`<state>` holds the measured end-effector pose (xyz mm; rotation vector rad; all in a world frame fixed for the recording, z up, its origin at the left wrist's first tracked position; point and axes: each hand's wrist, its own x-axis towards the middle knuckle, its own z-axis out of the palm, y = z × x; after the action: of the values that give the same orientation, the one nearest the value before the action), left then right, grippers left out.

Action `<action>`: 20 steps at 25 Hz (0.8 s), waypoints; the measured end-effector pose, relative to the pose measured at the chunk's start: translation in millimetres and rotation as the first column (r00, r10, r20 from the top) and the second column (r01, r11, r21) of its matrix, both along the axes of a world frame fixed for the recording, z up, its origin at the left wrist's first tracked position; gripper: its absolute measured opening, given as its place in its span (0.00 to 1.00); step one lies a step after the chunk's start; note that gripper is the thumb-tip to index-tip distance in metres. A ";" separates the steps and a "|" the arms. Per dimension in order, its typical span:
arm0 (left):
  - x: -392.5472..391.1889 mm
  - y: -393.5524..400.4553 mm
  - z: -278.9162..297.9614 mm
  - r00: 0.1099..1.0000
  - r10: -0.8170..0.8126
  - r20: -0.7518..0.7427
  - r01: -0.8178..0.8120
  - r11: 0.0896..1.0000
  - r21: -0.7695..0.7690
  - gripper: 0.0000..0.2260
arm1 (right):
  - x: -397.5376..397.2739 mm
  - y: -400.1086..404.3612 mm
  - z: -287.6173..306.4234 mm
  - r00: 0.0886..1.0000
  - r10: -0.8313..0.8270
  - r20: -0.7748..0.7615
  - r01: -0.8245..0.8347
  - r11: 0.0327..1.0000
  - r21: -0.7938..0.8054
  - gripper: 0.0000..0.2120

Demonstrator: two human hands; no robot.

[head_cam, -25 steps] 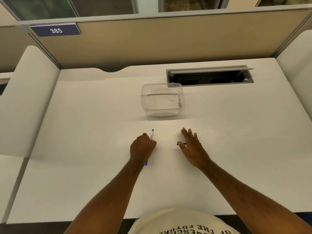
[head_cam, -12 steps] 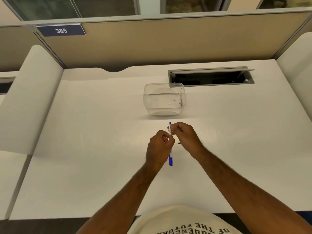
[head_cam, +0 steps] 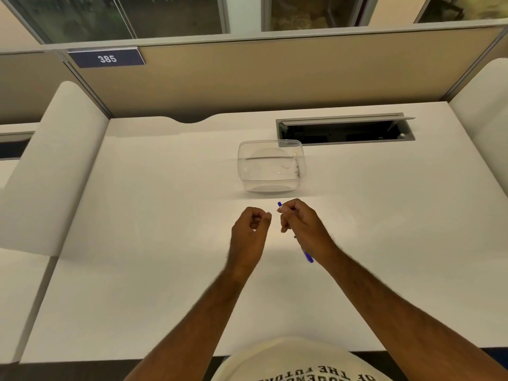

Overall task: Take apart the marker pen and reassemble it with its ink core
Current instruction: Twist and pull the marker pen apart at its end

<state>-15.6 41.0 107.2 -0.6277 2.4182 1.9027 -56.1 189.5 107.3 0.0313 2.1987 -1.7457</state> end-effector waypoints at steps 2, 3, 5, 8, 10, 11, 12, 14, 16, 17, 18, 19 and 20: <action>-1.9 -5.9 8.2 1.000 0.001 0.004 -0.002 0.990 0.140 0.04 | 4.2 0.4 0.8 0.997 0.068 -0.033 -0.068 0.998 -0.003 0.11; -2.6 -8.0 10.6 1.000 -0.020 0.005 0.019 0.983 0.181 0.05 | 6.1 0.2 1.0 0.995 0.093 -0.035 -0.092 0.996 0.005 0.12; -3.0 -11.4 11.4 0.998 -0.056 -0.021 0.058 0.983 0.172 0.07 | 8.7 -1.9 2.3 0.994 0.104 -0.030 -0.103 0.995 0.009 0.13; -1.5 -13.3 8.4 0.994 -0.078 -0.074 0.089 0.983 0.158 0.07 | 10.6 -2.8 5.9 0.996 0.087 -0.022 -0.088 0.996 -0.025 0.12; 0.0 -14.4 6.6 0.994 -0.075 -0.076 0.088 0.979 0.185 0.06 | 11.2 -2.2 7.4 0.995 0.099 0.003 -0.099 0.993 -0.061 0.12; 0.6 -14.9 6.1 0.995 -0.069 -0.072 0.082 0.977 0.196 0.05 | 11.3 -2.1 7.6 0.993 0.114 0.012 -0.113 0.991 -0.071 0.12; 1.0 -15.8 5.1 0.996 -0.060 -0.068 0.073 0.976 0.204 0.04 | 11.5 -1.8 7.7 0.991 0.131 0.021 -0.129 0.988 -0.080 0.12; 0.5 -17.7 2.9 0.996 -0.050 -0.073 0.064 0.975 0.213 0.04 | 10.6 -2.1 7.6 0.988 0.151 0.038 -0.147 0.984 -0.105 0.11; -0.8 -19.2 1.3 0.996 -0.043 -0.075 0.058 0.976 0.211 0.03 | 10.2 -3.9 7.2 0.986 0.160 0.040 -0.153 0.979 -0.132 0.10; -1.5 -19.6 0.5 0.996 -0.041 -0.073 0.055 0.978 0.202 0.03 | 10.2 -5.7 6.9 0.986 0.161 0.028 -0.156 0.979 -0.128 0.09; -1.8 -19.2 -0.2 0.997 -0.043 -0.069 0.055 0.982 0.183 0.04 | 10.4 -7.2 7.0 0.987 0.158 0.014 -0.155 0.982 -0.108 0.08; -1.6 -18.4 -1.1 0.997 -0.047 -0.056 0.055 0.987 0.154 0.04 | 10.6 -8.3 7.8 0.989 0.145 0.001 -0.145 0.986 -0.084 0.07; -1.0 -17.6 -1.3 0.998 -0.059 -0.036 0.064 0.989 0.133 0.06 | 10.8 -8.7 9.0 0.992 0.123 -0.010 -0.123 0.990 -0.073 0.05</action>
<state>-16.6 23.4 105.8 -0.5145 2.2736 2.0443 -45.2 180.8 116.2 -0.1233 2.0912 -1.7581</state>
